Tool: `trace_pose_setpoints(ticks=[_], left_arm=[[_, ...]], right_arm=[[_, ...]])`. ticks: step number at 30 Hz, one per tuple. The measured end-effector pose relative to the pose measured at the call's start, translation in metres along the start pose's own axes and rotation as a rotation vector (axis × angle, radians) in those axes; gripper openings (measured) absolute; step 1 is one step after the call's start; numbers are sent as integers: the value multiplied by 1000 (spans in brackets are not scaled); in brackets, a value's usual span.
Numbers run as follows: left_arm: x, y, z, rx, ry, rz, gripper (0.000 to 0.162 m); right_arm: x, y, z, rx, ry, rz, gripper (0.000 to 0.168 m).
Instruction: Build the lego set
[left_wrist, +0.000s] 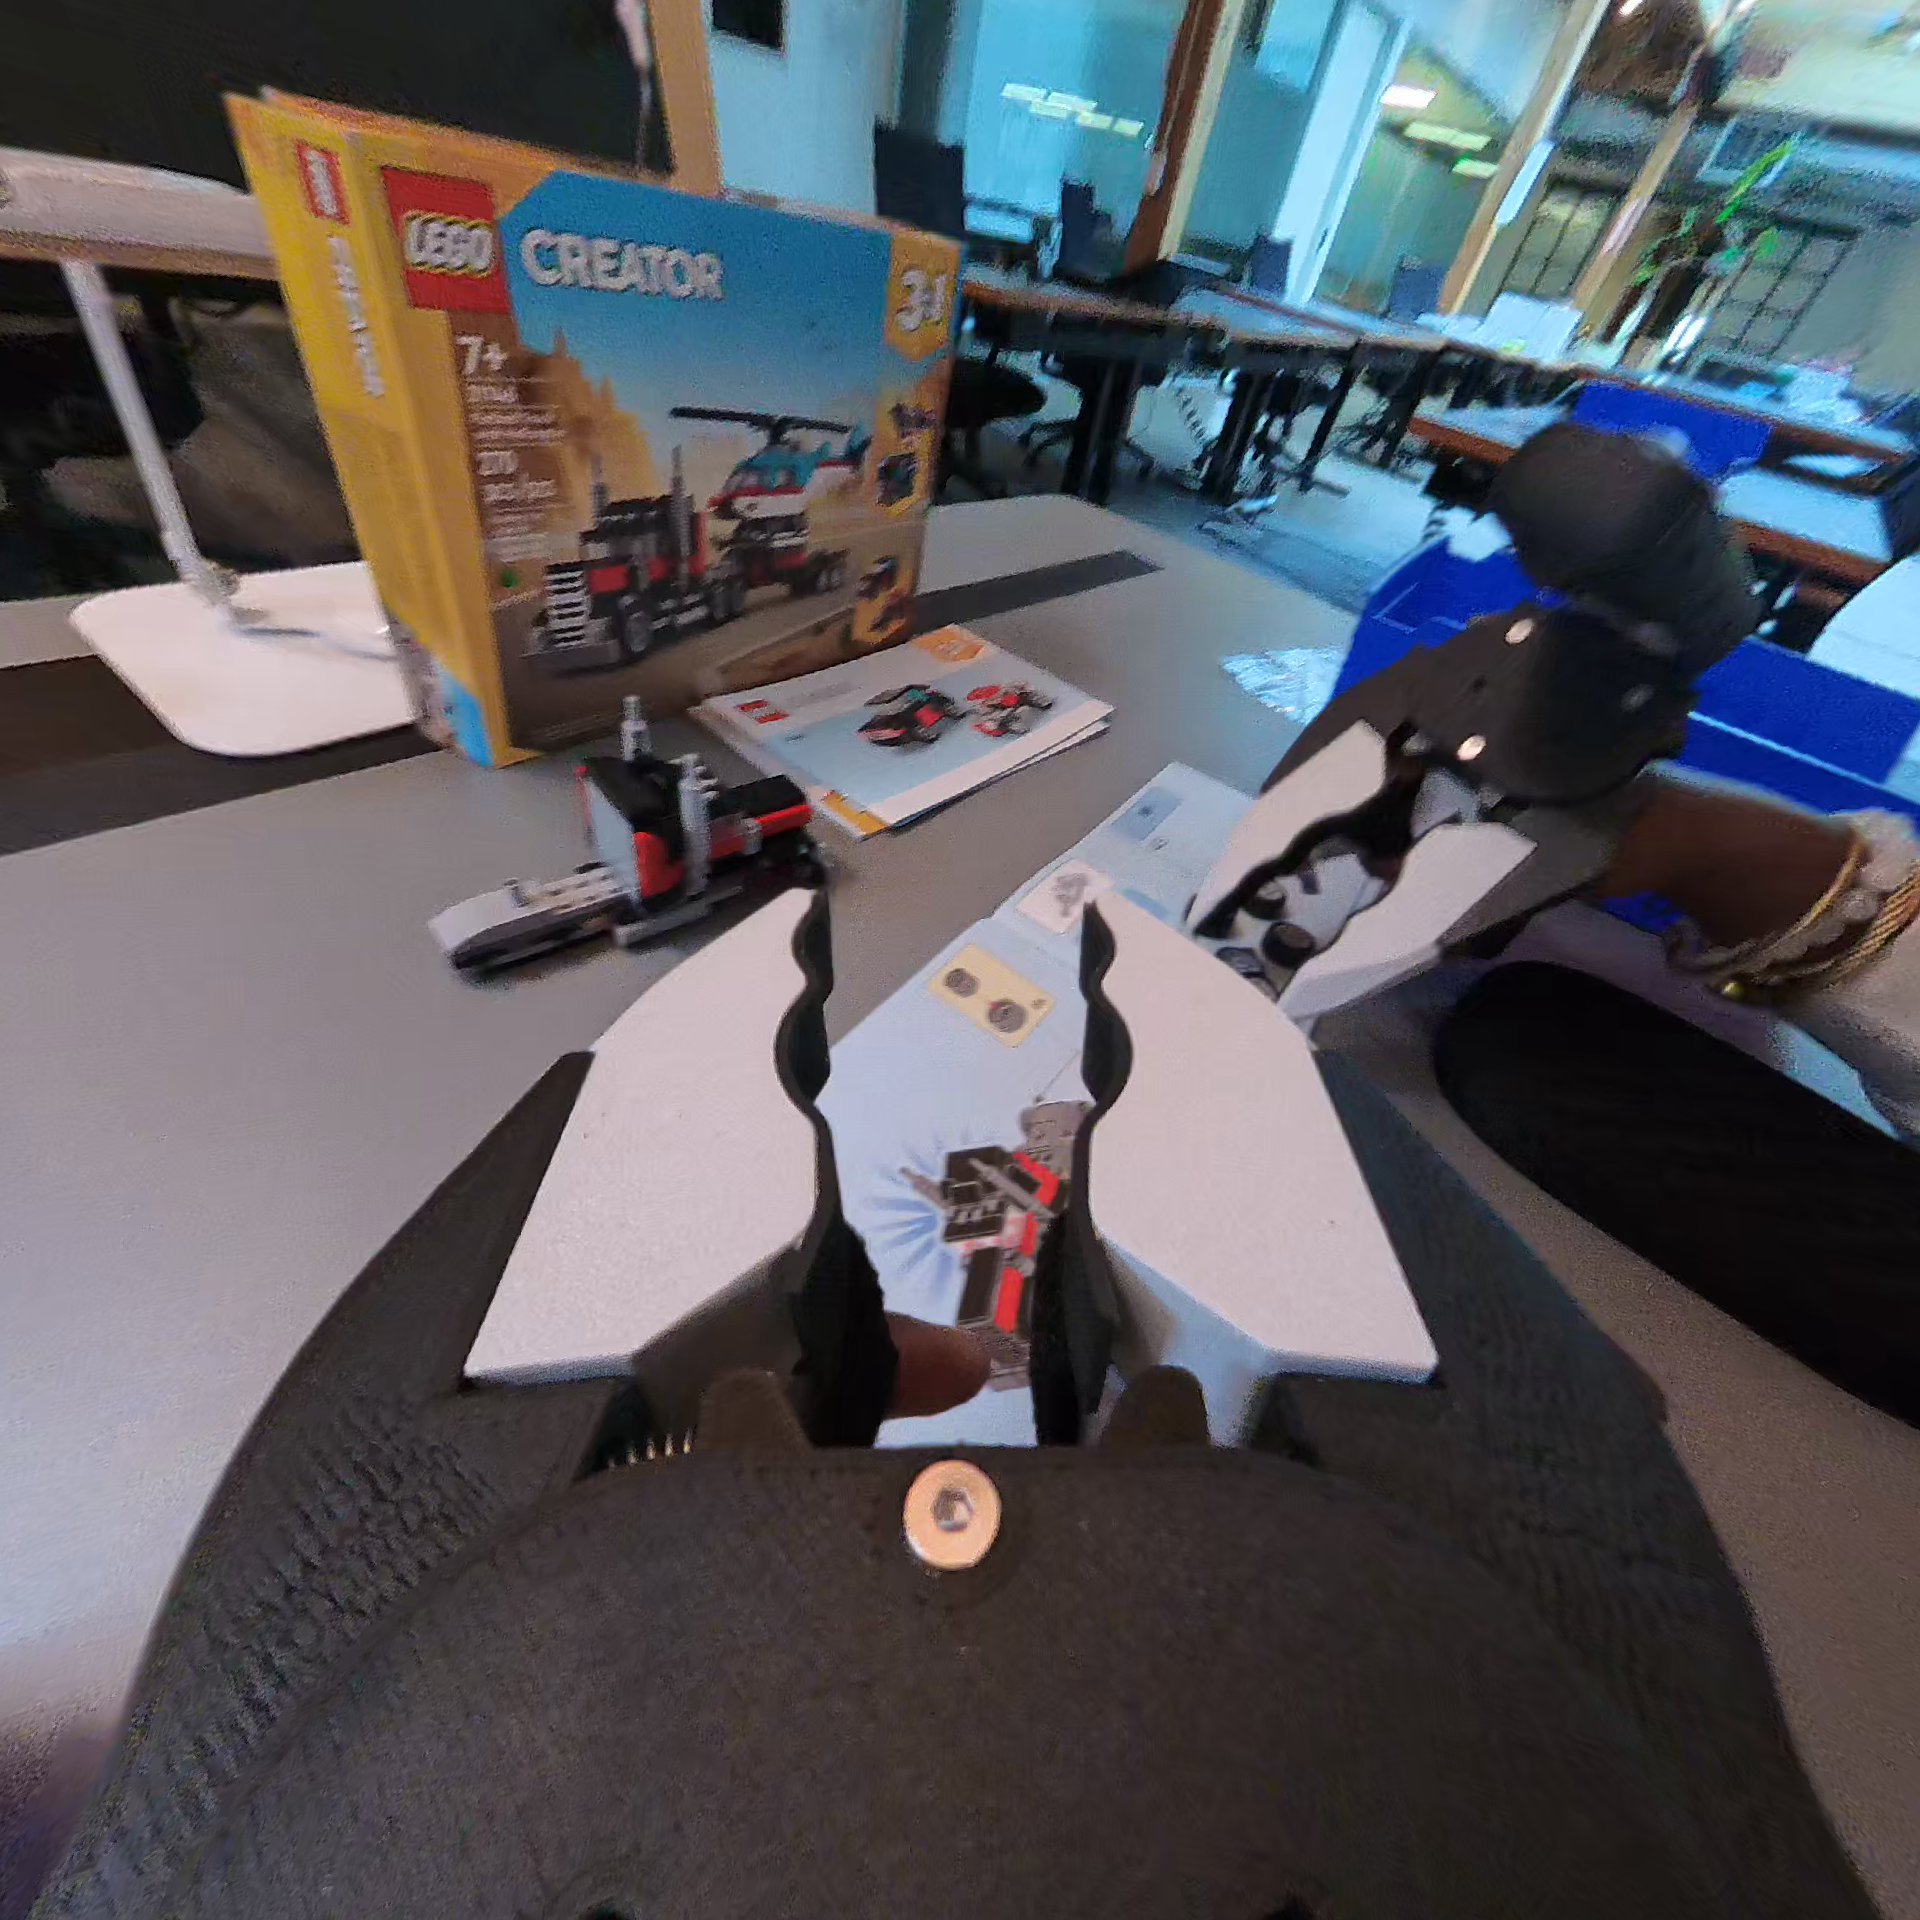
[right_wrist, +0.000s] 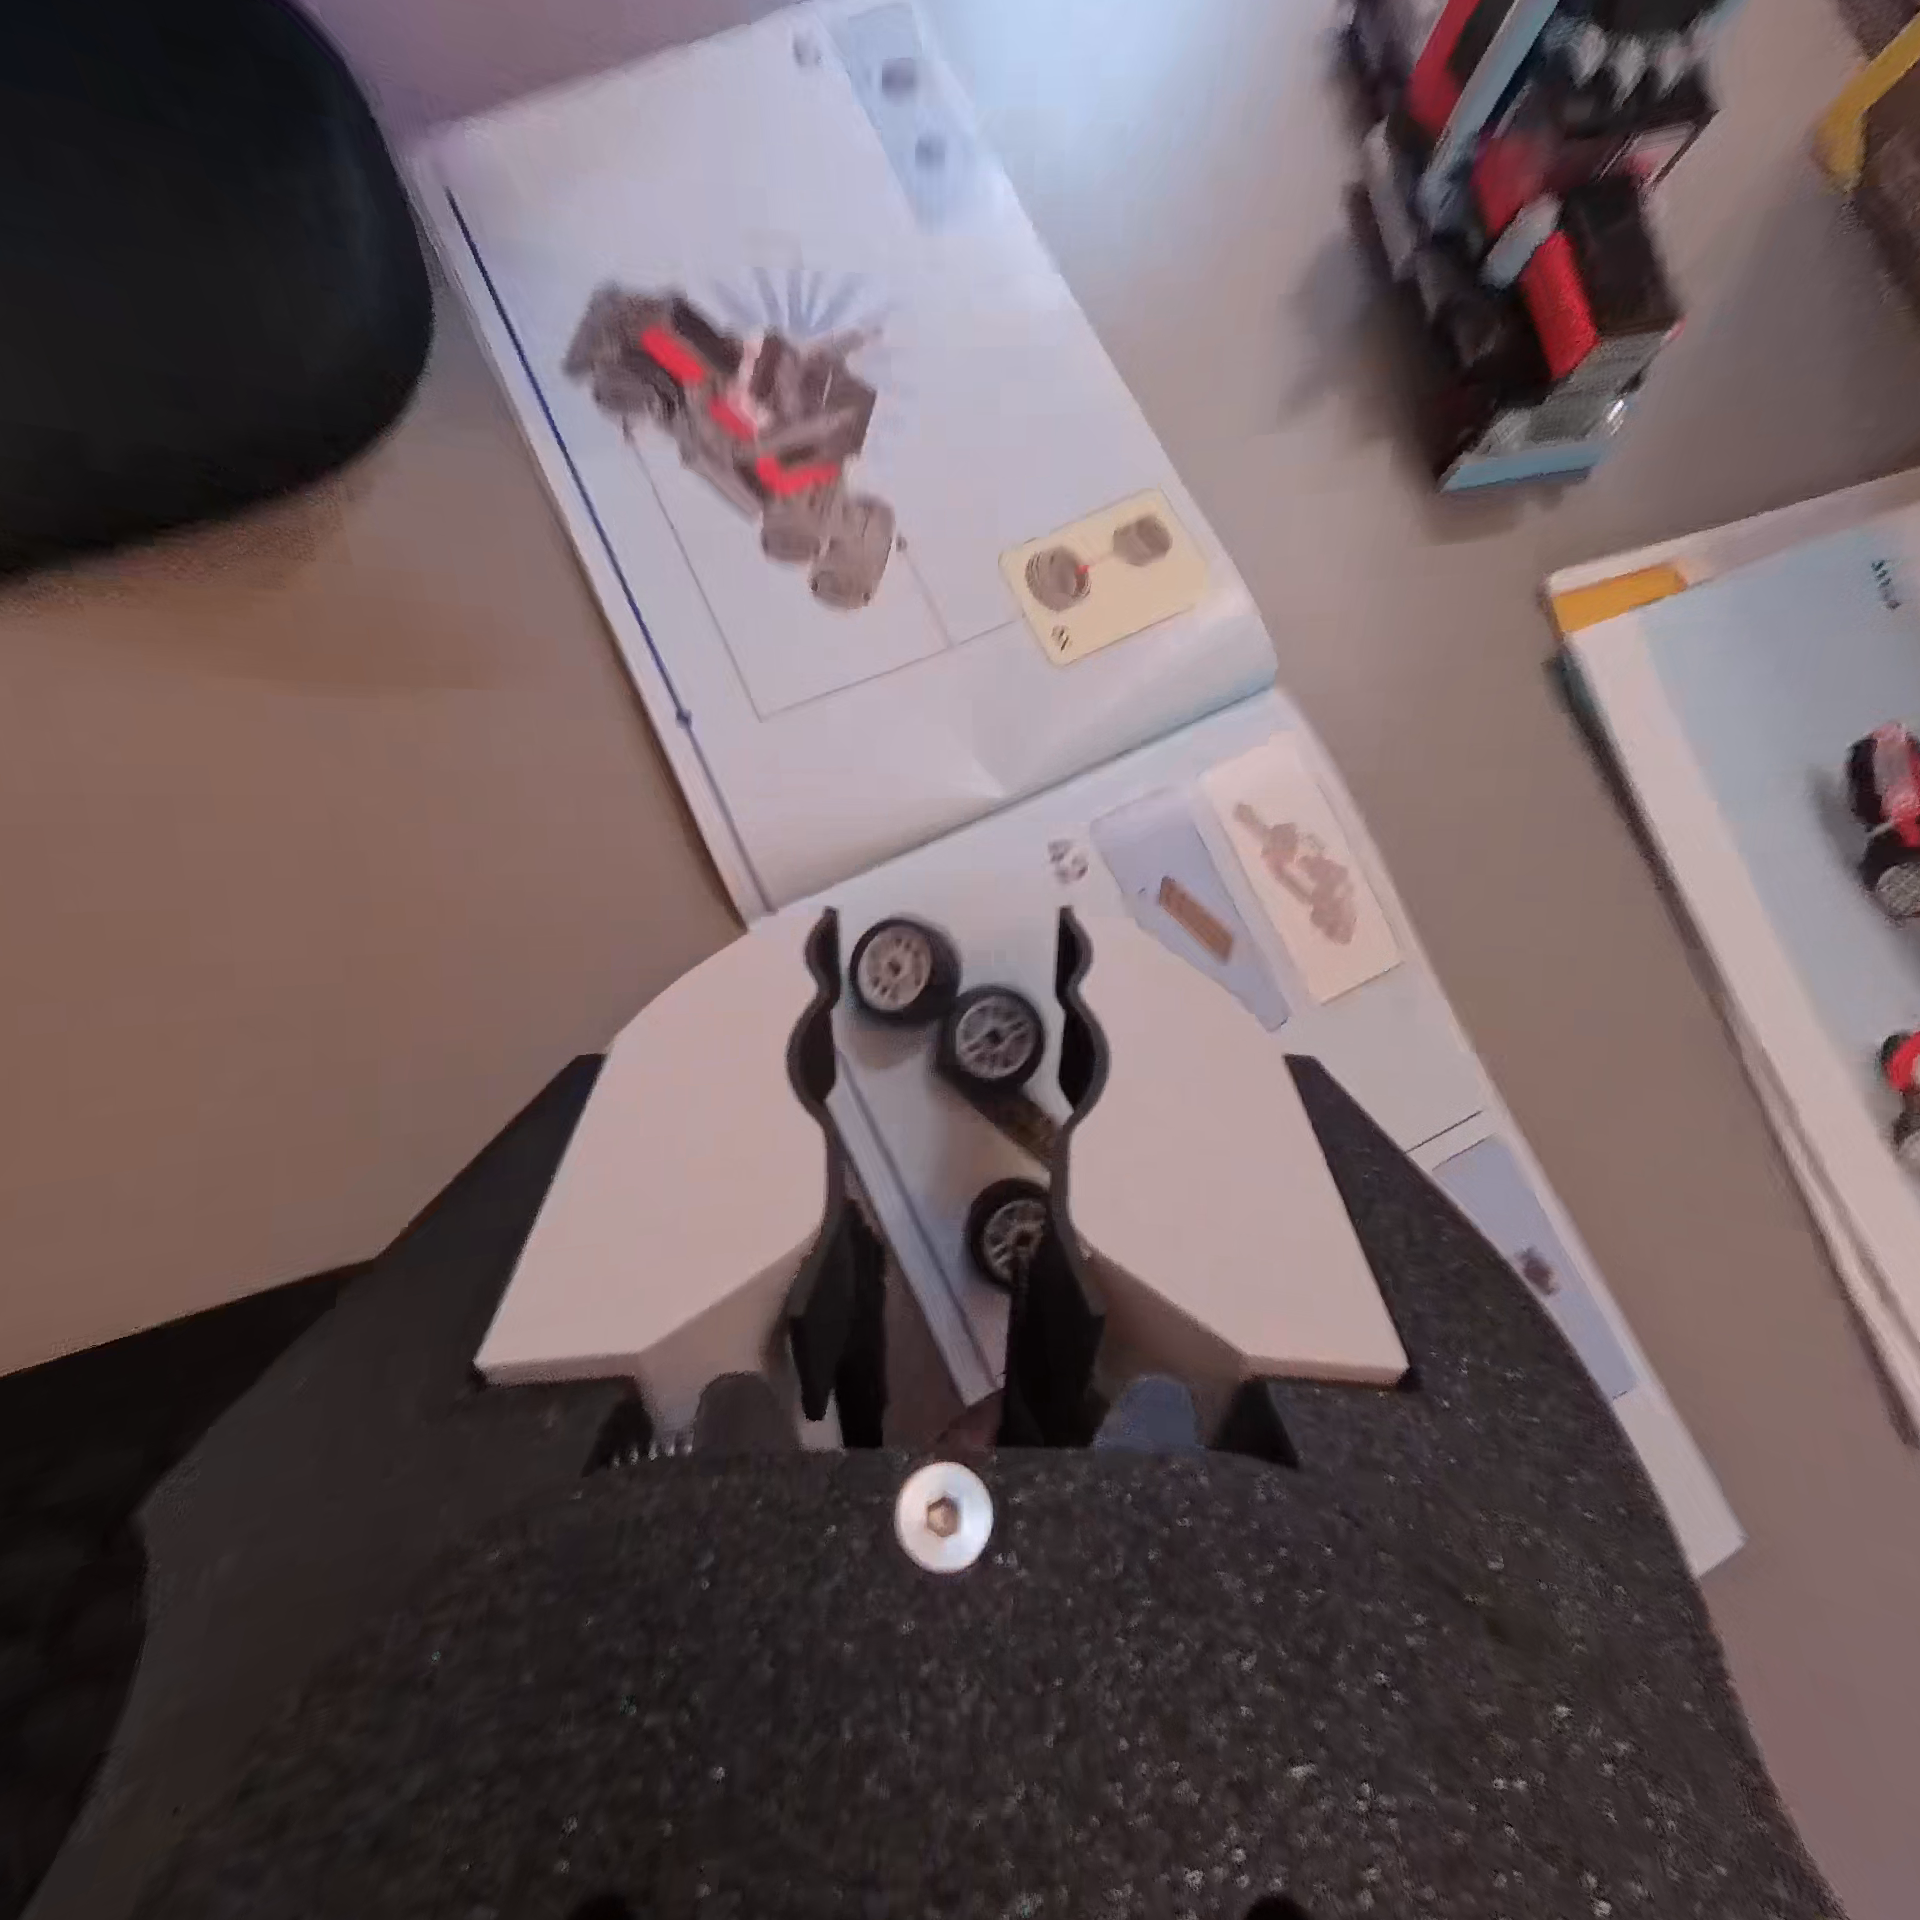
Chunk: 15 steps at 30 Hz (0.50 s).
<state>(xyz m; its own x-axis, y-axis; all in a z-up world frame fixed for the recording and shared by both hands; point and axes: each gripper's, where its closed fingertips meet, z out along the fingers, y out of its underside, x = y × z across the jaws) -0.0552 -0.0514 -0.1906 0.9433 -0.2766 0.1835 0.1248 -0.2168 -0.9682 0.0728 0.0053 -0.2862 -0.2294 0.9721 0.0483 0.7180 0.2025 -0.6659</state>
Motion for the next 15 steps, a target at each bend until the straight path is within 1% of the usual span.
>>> trace_pose_setpoints(ticks=[2, 3, 4, 7, 9, 12, 15], left_arm=[[-11, -4, -1, -10, -28, -28, 46], [-13, -6, 0, 10, -30, -51, 46], [-14, -7, 2, 38, -30, -66, 46], [-16, -3, 6, 125, -40, -71, 46], [-18, 0, 6, 144, -37, -79, 46], [-19, -1, 4, 173, -19, -61, 46], [-20, -3, 2, 193, -9, -75, 45]], right_arm=[[9, -25, -6, 51, -68, 10, 55], [16, -38, -7, 68, -104, 17, 63], [26, -51, -5, 76, -120, 17, 68], [80, -85, 19, 107, -57, -41, 67], [108, -94, 44, 101, -47, -69, 64], [120, -96, 75, 39, -101, -129, 61], [125, -97, 93, 2, -116, -154, 59]])
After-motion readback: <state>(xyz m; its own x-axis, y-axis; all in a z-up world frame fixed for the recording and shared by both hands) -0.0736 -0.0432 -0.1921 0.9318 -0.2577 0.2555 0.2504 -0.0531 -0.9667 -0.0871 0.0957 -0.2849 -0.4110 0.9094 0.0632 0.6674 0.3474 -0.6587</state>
